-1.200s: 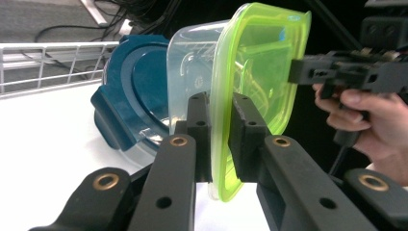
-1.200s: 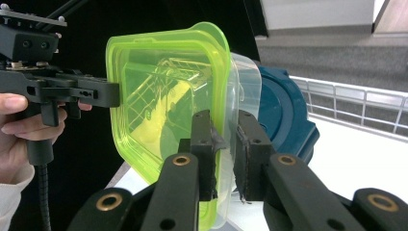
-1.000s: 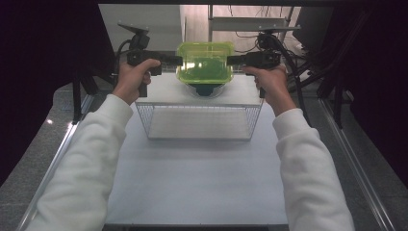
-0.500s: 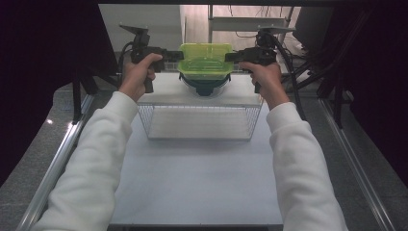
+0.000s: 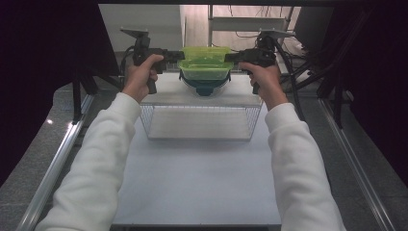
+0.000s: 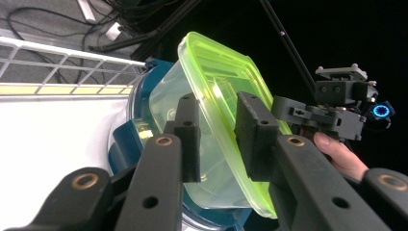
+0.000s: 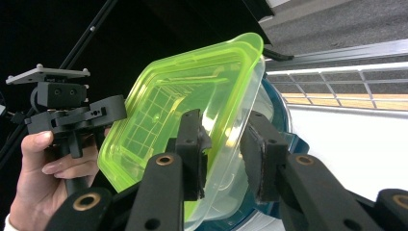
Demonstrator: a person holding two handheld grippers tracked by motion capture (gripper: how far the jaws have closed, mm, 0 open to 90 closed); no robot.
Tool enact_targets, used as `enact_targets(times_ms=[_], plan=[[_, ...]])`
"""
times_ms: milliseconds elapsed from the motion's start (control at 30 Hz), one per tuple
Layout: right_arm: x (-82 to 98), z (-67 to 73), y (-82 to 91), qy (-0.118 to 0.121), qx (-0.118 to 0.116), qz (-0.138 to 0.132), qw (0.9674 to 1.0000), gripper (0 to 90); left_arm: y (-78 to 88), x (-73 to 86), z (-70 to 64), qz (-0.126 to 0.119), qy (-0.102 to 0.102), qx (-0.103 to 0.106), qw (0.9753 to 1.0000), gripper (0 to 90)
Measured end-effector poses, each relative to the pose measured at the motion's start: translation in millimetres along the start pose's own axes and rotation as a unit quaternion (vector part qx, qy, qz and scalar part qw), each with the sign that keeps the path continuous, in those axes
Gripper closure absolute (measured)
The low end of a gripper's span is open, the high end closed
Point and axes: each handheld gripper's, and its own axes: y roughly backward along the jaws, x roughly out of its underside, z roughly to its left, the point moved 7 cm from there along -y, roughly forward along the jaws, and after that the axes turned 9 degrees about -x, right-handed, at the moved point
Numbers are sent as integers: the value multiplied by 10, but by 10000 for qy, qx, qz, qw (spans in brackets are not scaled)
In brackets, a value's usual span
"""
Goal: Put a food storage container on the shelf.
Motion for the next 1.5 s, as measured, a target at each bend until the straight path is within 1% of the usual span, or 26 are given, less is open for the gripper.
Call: enact_targets(times_ms=[33, 100, 167, 200, 233, 267, 367, 400, 467, 533, 633, 767, 833, 867, 933, 967, 1000, 1067, 1167, 1267, 1300, 1333, 1367, 1400, 1500], plan=[[3, -1, 0, 25, 5, -12, 10000, 669, -4, 1, 2, -27, -26, 6, 10000, 706], [8, -16, 4, 56, 90, -62, 9999, 605, -14, 2, 4, -47, -62, 6, 10000, 669], [15, -27, 6, 149, 117, -84, 9998, 556, -21, 0, -5, -76, -99, 15, 9999, 571], [18, -28, 10, 193, 138, -105, 9997, 509, -21, -4, -14, -118, -153, -10, 9998, 523], [17, -34, 18, 273, 169, -143, 9994, 470, -12, -12, -21, -191, -242, -88, 9995, 477], [14, -28, 34, 358, 171, -205, 9990, 422, -5, -18, -30, -240, -268, -96, 9993, 412], [1, -17, 95, 550, 241, -373, 9975, 367, 49, -29, -53, -359, -419, -174, 9983, 328], [0, -5, 119, 618, 206, -413, 9970, 355, 62, -30, -60, -382, -471, -195, 9980, 306], [5, 13, 169, 752, 208, -450, 9959, 334, 106, -25, -79, -423, -571, -214, 9972, 267], [15, 35, 219, 901, 208, -451, 9947, 320, 158, -12, -106, -462, -743, -295, 9957, 243], [30, 67, 287, 1107, 182, -455, 9926, 305, 226, 22, -142, -469, -972, -386, 9934, 218], [83, 121, 373, 1408, 154, -378, 9892, 292, 340, 91, -194, -497, -1291, -498, 9891, 203], [107, 144, 405, 1501, 135, -353, 9879, 282, 385, 131, -216, -513, -1423, -547, 9870, 201], [125, 155, 428, 1581, 124, -330, 9868, 276, 400, 146, -222, -520, -1463, -539, 9864, 199], [152, 162, 459, 1659, 119, -320, 9855, 269, 434, 192, -235, -522, -1512, -535, 9857, 198], [168, 160, 474, 1694, 116, -318, 9850, 264, 449, 215, -244, -536, -1554, -545, 9849, 198], [187, 158, 486, 1723, 120, -302, 9845, 257, 466, 239, -253, -547, -1609, -548, 9839, 198], [243, 145, 522, 1864, 184, -262, 9820, 247, 498, 299, -267, -540, -1786, -597, 9806, 197], [297, 138, 559, 1946, 173, -278, 9803, 240, 533, 369, -267, -528, -1830, -617, 9798, 197], [371, 135, 607, 2049, 224, -273, 9781, 237, 570, 452, -268, -520, -1942, -698, 9771, 195], [396, 134, 620, 2102, 213, -267, 9771, 237, 583, 482, -270, -518, -1964, -689, 9767, 195], [429, 136, 635, 2109, 230, -235, 9770, 237, 596, 513, -268, -515, -2002, -676, 9761, 195], [461, 139, 646, 2124, 230, -220, 9767, 237, 618, 556, -266, -533, -1984, -674, 9763, 194], [508, 145, 664, 2148, 232, -192, 9762, 237, 632, 582, -264, -535, -2010, -661, 9759, 193], [618, 161, 708, 2211, 220, -150, 9749, 238, 707, 704, -252, -542, -2092, -715, 9738, 191]])
